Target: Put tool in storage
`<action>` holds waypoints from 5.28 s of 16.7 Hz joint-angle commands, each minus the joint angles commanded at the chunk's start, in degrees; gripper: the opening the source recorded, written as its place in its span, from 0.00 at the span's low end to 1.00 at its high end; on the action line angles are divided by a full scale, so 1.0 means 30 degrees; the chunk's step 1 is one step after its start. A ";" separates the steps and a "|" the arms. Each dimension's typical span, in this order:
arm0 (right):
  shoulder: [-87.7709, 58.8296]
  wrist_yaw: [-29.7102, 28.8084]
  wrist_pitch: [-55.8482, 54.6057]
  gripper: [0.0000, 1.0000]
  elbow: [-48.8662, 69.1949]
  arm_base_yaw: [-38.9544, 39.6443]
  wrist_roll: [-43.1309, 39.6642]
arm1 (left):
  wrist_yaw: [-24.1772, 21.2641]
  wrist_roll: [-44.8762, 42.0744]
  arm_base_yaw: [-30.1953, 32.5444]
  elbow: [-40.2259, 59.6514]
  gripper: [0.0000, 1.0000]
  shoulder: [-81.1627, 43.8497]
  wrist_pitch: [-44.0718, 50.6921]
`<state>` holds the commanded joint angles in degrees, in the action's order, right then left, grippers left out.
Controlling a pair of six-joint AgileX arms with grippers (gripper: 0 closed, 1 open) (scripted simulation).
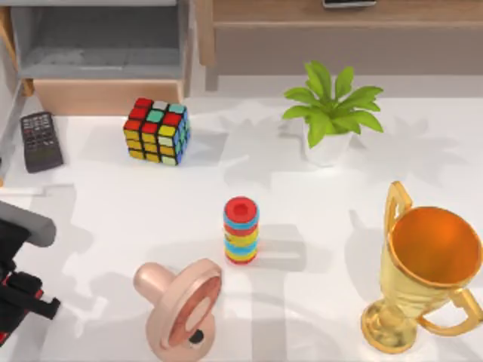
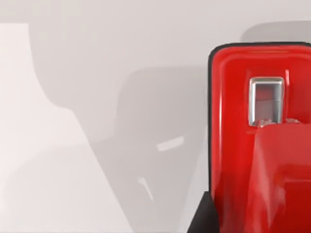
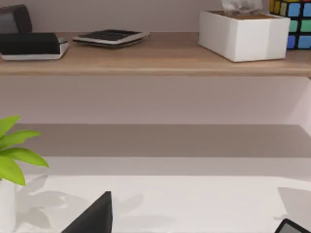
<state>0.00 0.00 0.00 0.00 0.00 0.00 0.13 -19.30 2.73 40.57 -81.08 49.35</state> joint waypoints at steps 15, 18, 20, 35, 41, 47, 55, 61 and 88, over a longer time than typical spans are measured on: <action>0.0000 0.0000 0.0000 1.00 0.0000 0.0000 0.0000 | -0.0174 0.0416 -0.2342 1.2193 0.00 -0.3614 0.0602; 0.0000 0.0000 0.0000 1.00 0.0000 0.0000 0.0000 | 0.0023 0.0246 -0.3430 1.6005 0.00 -0.6090 0.0789; 0.0000 0.0000 0.0000 1.00 0.0000 0.0000 0.0000 | 0.0187 0.0035 -0.4172 1.8267 0.00 -0.7975 0.0768; 0.0000 0.0000 0.0000 1.00 0.0000 0.0000 0.0000 | 0.0106 -0.0977 -0.7105 2.3363 0.00 -1.7259 0.2076; 0.0000 0.0000 0.0000 1.00 0.0000 0.0000 0.0000 | 0.0148 -0.1029 -0.7133 2.3360 0.00 -1.7354 0.2008; 0.0000 0.0000 0.0000 1.00 0.0000 0.0000 0.0000 | 0.0094 -0.1022 -0.7124 2.3302 0.00 -1.7478 0.1745; 0.0000 0.0000 0.0000 1.00 0.0000 0.0000 0.0000 | 0.0100 -0.0989 -0.7114 2.3166 0.00 -1.7578 0.1560; 0.0000 0.0000 0.0000 1.00 0.0000 0.0000 0.0000 | 0.0100 -0.0989 -0.7114 2.3166 0.45 -1.7578 0.1560; 0.0000 0.0000 0.0000 1.00 0.0000 0.0000 0.0000 | -0.4194 -0.3519 -0.9948 1.9046 1.00 -1.3040 -0.8735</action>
<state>0.00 0.00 0.00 0.00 0.00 0.00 -12.45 -29.85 -27.11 97.71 -120.20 23.15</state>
